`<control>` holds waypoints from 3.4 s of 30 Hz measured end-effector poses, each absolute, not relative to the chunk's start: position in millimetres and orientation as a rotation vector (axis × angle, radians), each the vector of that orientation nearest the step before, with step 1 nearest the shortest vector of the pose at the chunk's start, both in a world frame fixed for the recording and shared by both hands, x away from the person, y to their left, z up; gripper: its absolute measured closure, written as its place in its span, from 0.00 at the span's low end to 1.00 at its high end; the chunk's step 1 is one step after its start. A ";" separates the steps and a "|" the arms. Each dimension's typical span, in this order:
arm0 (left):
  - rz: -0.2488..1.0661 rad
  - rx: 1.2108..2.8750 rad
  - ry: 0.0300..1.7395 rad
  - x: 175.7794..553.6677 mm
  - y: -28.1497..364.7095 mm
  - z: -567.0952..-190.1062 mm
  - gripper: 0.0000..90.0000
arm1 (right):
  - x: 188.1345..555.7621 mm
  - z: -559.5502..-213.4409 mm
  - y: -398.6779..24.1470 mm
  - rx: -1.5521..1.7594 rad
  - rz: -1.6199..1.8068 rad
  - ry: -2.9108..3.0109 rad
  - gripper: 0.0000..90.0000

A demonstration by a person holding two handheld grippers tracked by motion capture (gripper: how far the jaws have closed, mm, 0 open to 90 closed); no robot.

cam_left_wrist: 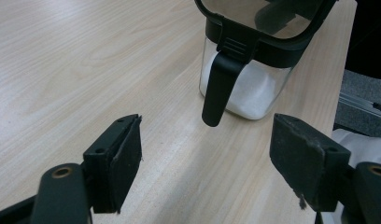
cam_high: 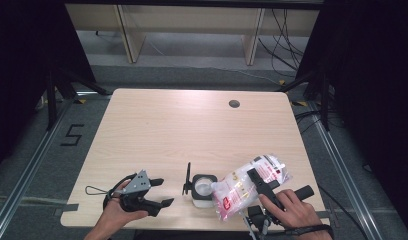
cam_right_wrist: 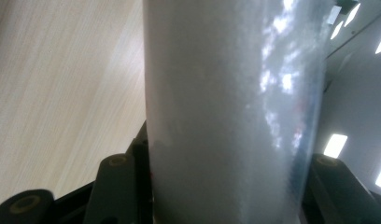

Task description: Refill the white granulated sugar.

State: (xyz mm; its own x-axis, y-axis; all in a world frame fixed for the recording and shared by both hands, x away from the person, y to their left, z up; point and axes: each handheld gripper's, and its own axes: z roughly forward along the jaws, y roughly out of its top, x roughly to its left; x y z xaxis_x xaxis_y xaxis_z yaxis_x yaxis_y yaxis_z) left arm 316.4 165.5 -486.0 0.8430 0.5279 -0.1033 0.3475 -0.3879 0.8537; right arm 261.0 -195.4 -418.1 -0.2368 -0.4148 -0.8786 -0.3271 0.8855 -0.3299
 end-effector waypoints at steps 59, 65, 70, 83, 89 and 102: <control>0.235 2.030 0.627 317.4 167.6 -485.3 0.28 | 268.5 -424.0 -200.1 -0.528 -0.035 1.880 0.58; 0.231 2.027 0.650 316.2 166.6 -485.8 0.28 | 268.7 -427.6 -198.0 -0.541 -0.046 1.866 0.58; 0.234 2.033 0.627 317.4 167.6 -485.2 0.28 | 268.7 -431.7 -193.2 -0.581 -0.068 1.847 0.59; 0.240 2.038 0.619 318.1 168.3 -485.0 0.28 | 266.1 -426.1 -192.2 -0.631 -0.054 1.782 0.60; 0.243 2.041 0.621 318.1 168.6 -484.8 0.28 | 264.9 -427.1 -193.7 -0.585 -0.040 1.809 0.60; 0.233 2.024 0.631 317.2 167.8 -485.1 0.28 | 263.0 -425.3 -194.9 -0.597 -0.023 1.800 0.60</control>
